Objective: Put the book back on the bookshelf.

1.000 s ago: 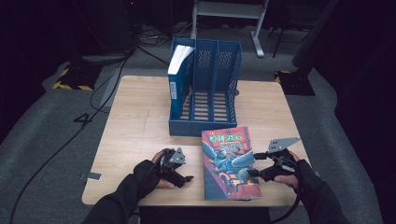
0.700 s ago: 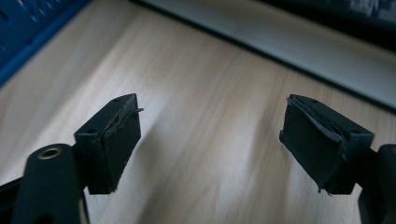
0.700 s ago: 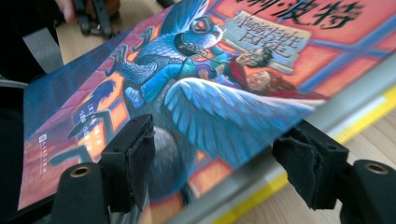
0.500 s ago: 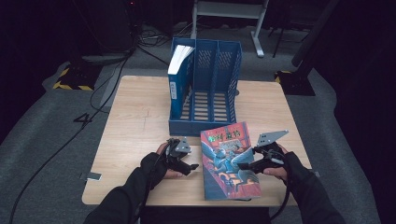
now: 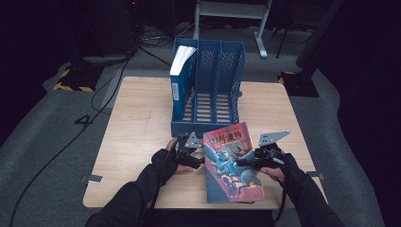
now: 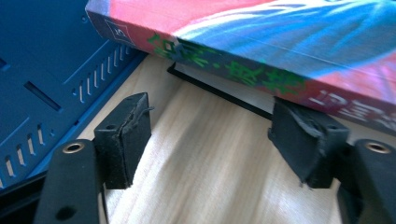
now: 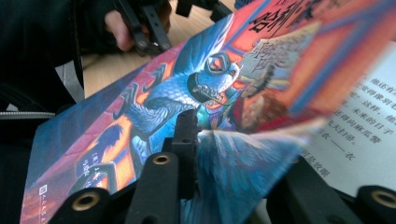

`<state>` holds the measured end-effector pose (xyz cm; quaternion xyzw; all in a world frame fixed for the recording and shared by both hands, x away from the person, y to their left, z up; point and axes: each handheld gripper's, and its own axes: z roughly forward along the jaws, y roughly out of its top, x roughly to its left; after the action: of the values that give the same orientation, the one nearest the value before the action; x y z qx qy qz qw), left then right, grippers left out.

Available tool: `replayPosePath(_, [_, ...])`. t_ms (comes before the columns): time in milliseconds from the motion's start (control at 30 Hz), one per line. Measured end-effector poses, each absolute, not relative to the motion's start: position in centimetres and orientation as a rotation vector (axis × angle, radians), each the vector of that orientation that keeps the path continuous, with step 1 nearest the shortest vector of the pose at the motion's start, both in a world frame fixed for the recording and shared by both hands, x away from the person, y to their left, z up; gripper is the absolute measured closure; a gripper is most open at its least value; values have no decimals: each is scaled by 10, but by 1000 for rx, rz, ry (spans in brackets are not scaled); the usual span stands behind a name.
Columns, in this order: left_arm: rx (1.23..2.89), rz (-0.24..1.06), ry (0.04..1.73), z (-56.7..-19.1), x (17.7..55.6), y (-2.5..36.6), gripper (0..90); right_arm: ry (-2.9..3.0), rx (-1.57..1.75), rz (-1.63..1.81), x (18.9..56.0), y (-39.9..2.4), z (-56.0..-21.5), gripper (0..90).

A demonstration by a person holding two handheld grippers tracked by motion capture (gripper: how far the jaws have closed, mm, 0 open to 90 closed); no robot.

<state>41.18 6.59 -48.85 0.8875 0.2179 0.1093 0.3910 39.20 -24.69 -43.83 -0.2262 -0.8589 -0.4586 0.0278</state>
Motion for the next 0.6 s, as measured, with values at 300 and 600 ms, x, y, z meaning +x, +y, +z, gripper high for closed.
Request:
replayPosePath(300, [2189, 261, 617, -481, 417, 76, 352, -2682, -632, -1497, 385, -249, -433, 774])
replayPosePath(600, [2158, 278, 612, -474, 420, 77, 357, -2696, -547, -1555, 377, -248, -428, 780])
